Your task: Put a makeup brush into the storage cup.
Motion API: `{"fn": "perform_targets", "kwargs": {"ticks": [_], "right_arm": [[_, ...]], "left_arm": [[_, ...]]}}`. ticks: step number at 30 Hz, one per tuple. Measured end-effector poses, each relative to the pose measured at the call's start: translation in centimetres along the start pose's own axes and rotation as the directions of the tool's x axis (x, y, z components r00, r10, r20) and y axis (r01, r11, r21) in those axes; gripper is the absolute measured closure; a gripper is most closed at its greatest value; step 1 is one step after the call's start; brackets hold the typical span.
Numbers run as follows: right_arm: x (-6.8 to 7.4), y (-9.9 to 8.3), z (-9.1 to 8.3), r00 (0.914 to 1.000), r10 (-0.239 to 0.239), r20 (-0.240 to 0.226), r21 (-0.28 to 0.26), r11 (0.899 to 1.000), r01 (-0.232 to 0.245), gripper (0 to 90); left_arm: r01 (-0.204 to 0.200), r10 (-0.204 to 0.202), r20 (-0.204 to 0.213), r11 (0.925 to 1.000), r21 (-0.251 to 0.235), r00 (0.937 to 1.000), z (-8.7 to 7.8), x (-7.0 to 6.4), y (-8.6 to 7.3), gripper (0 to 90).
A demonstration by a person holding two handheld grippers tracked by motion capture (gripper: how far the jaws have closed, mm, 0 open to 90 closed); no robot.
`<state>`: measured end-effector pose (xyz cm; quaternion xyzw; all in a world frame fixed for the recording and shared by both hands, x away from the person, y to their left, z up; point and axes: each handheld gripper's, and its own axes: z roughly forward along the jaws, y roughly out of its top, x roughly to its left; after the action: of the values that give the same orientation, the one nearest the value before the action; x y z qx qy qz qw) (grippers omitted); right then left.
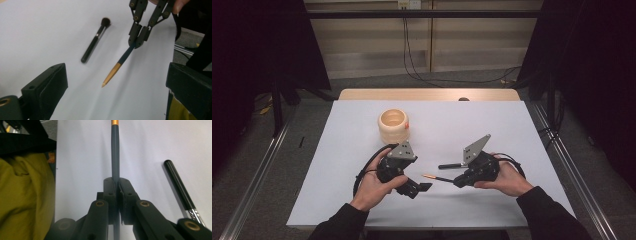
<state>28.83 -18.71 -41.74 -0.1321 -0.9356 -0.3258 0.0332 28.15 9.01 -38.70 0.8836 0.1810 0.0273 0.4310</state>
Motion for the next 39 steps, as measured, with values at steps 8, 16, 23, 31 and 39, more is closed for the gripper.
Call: {"fn": "perform_targets", "kwargs": {"ticks": [8,16,23,31,39], "right_arm": [[0.3,-0.8,0.2,0.9995,0.031,-0.002,-0.035,0.999,-0.031,85.3],[0.3,-1.7,-0.5,0.9960,0.083,0.033,-0.158,0.984,-0.077,85.3],[0.3,-1.9,-1.4,0.9946,0.081,0.064,-0.282,0.958,-0.060,85.3],[0.4,-1.9,-2.1,0.9957,0.075,0.054,-0.358,0.932,-0.051,85.3],[0.7,-1.7,-2.0,0.9974,0.065,0.031,-0.419,0.907,-0.046,85.3]], "left_arm": [[0.016,-0.018,-0.029,0.9968,-0.078,0.9994,-0.8,0.3,-0.6,3.3],[0.017,-0.025,-0.052,0.9876,-0.156,0.9983,-1.1,0.5,-1.0,3.3],[-0.003,-0.008,-0.051,0.9774,-0.211,0.9987,-1.3,0.3,-1.0,3.2],[0.009,-0.025,-0.060,0.9647,-0.263,0.9979,-1.5,0.3,-1.0,3.2],[0.000,-0.019,-0.060,0.9557,-0.294,0.9980,-1.3,0.1,-1.0,2.6]]}}
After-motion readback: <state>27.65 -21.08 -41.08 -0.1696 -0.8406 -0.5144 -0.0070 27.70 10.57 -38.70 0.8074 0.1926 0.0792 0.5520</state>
